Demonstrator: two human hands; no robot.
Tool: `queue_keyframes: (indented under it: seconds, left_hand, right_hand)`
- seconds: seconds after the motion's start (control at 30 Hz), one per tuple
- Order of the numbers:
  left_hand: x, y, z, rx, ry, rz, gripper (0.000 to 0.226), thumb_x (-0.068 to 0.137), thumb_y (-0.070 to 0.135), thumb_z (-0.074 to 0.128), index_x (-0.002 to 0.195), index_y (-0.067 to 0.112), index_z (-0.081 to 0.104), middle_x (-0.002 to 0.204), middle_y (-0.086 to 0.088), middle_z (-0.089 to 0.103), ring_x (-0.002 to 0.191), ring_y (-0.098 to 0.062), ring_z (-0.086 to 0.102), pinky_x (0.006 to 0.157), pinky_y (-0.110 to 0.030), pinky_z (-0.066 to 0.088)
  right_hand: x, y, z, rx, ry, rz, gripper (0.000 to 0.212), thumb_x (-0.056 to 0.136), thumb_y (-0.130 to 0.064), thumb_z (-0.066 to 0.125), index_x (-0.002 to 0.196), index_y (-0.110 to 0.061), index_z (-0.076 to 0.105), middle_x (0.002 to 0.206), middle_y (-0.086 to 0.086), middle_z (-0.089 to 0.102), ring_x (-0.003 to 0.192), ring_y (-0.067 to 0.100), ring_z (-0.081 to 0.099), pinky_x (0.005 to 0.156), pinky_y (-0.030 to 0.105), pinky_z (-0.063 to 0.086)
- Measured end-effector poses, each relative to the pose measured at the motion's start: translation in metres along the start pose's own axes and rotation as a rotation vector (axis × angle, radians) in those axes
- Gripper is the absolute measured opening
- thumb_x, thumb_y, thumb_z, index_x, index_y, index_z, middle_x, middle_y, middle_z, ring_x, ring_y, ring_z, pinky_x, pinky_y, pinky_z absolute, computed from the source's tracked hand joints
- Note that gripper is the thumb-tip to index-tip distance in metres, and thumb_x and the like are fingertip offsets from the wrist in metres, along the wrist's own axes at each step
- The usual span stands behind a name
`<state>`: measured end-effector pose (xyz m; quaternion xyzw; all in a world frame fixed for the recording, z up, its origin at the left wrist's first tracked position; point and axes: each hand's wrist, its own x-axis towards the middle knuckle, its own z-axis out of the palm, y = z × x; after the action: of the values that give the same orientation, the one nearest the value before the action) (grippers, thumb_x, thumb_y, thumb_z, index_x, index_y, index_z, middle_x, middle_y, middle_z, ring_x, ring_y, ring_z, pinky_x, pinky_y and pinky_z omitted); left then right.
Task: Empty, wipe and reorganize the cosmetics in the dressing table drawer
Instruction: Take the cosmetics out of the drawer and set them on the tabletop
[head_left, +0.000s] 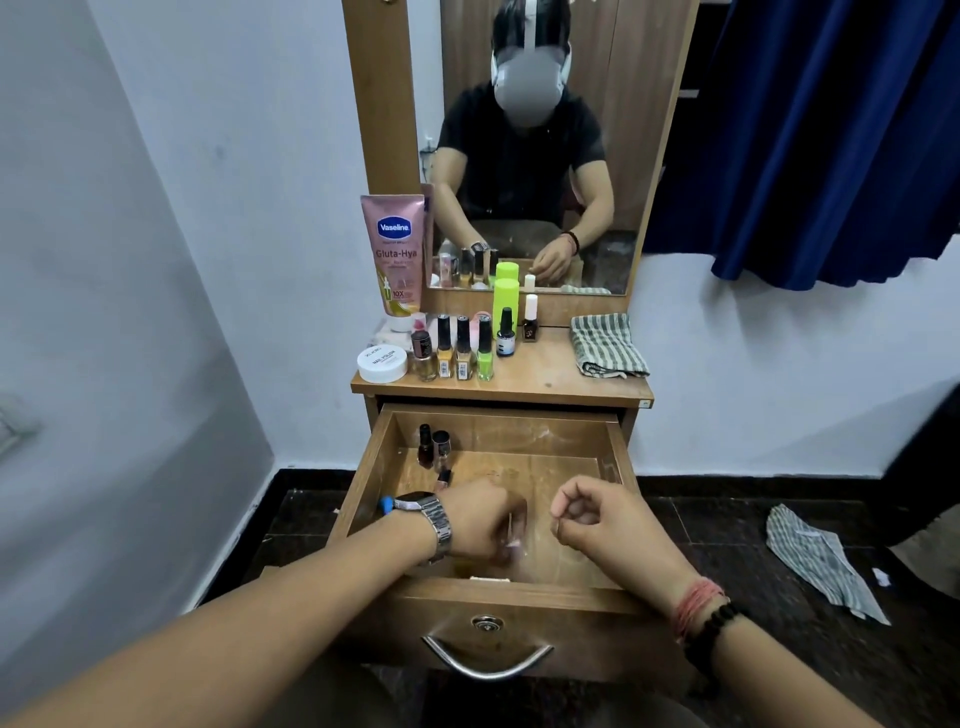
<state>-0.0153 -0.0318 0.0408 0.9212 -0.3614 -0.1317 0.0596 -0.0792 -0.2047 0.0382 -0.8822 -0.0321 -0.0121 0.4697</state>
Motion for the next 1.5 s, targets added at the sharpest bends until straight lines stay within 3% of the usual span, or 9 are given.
queue_keyframes:
  seconds: [0.3, 0.47, 0.6, 0.83, 0.93, 1.03, 1.13, 1.27, 1.5]
  left_hand:
    - [-0.009, 0.001, -0.044, -0.590, 0.549, -0.017, 0.021, 0.079, 0.018, 0.070, 0.097, 0.024, 0.060, 0.085, 0.006, 0.067, 0.079, -0.005, 0.064, 0.080, -0.033, 0.054]
    - [-0.014, 0.014, -0.052, -0.884, 0.622, -0.005, 0.021, 0.080, 0.014, 0.071, 0.097, 0.021, 0.060, 0.085, -0.001, 0.067, 0.079, -0.023, 0.068, 0.074, -0.042, 0.058]
    - [-0.018, 0.017, -0.054, -1.061, 0.647, -0.035, 0.020, 0.081, 0.010, 0.071, 0.097, 0.015, 0.060, 0.087, -0.006, 0.065, 0.078, -0.032, 0.067, 0.074, -0.054, 0.055]
    - [-0.024, 0.013, -0.054, -0.931, 0.626, 0.032, 0.024, 0.080, 0.016, 0.072, 0.098, 0.025, 0.059, 0.096, 0.009, 0.067, 0.073, -0.011, 0.069, 0.078, -0.042, 0.057]
    - [-0.031, 0.005, -0.053, -0.865, 0.628, 0.016, 0.033, 0.083, 0.024, 0.069, 0.111, 0.033, 0.055, 0.112, 0.015, 0.062, 0.086, 0.001, 0.066, 0.084, -0.022, 0.052]
    - [-0.039, -0.005, -0.044, -0.791, 0.630, -0.020, 0.033, 0.085, 0.025, 0.066, 0.113, 0.035, 0.054, 0.113, 0.016, 0.059, 0.086, 0.006, 0.063, 0.070, -0.007, 0.045]
    - [-0.045, -0.014, -0.031, -0.690, 0.581, -0.037, 0.028, 0.085, 0.024, 0.065, 0.110, 0.033, 0.056, 0.104, 0.016, 0.060, 0.084, 0.005, 0.060, 0.067, -0.007, 0.045]
    - [-0.051, -0.024, -0.014, -0.583, 0.507, -0.039, 0.025, 0.085, 0.029, 0.064, 0.107, 0.037, 0.054, 0.107, 0.022, 0.056, 0.086, 0.007, 0.058, 0.071, -0.010, 0.048]
    - [-0.057, -0.035, 0.002, -0.574, 0.502, -0.012, 0.022, 0.084, 0.030, 0.064, 0.102, 0.039, 0.056, 0.102, 0.024, 0.056, 0.088, 0.003, 0.060, 0.072, -0.011, 0.047]
  right_hand:
    - [0.001, -0.003, -0.002, 0.266, -0.050, 0.100, 0.026, 0.080, -0.014, 0.074, 0.100, -0.022, 0.059, 0.093, 0.003, 0.072, 0.080, 0.009, 0.066, 0.074, 0.025, 0.051]
    - [0.002, -0.014, 0.003, 0.406, -0.042, 0.066, 0.023, 0.082, -0.015, 0.075, 0.098, -0.019, 0.058, 0.084, -0.001, 0.070, 0.081, 0.014, 0.069, 0.069, 0.025, 0.054]
    - [0.002, -0.021, 0.003, 0.512, 0.014, 0.071, 0.016, 0.087, -0.013, 0.069, 0.098, -0.014, 0.058, 0.088, 0.012, 0.074, 0.080, 0.019, 0.071, 0.065, 0.026, 0.053]
    - [0.016, -0.028, -0.003, 0.258, 0.011, -0.033, 0.007, 0.085, -0.022, 0.071, 0.092, -0.023, 0.070, 0.082, -0.003, 0.073, 0.078, 0.005, 0.067, 0.070, 0.020, 0.052]
    - [0.040, -0.032, -0.014, 0.070, 0.130, -0.066, 0.008, 0.083, -0.025, 0.073, 0.089, -0.020, 0.072, 0.082, -0.003, 0.072, 0.075, 0.003, 0.064, 0.072, 0.018, 0.049]
    - [0.075, -0.040, -0.026, -0.005, 0.234, -0.099, 0.007, 0.083, -0.022, 0.073, 0.079, -0.018, 0.069, 0.076, -0.007, 0.070, 0.069, -0.002, 0.062, 0.063, 0.010, 0.046]
    - [0.115, -0.051, -0.030, -0.025, 0.274, -0.118, 0.011, 0.082, -0.017, 0.073, 0.077, -0.023, 0.065, 0.076, -0.011, 0.068, 0.069, -0.003, 0.063, 0.061, 0.007, 0.046]
    - [0.164, -0.059, -0.021, -0.132, 0.297, -0.096, 0.008, 0.082, -0.020, 0.072, 0.086, -0.013, 0.072, 0.079, 0.002, 0.072, 0.079, 0.017, 0.067, 0.071, 0.030, 0.055]
    - [0.198, -0.048, -0.004, -0.254, 0.274, -0.048, 0.011, 0.083, -0.021, 0.071, 0.075, -0.015, 0.071, 0.064, -0.008, 0.062, 0.059, -0.002, 0.052, 0.054, 0.010, 0.035]
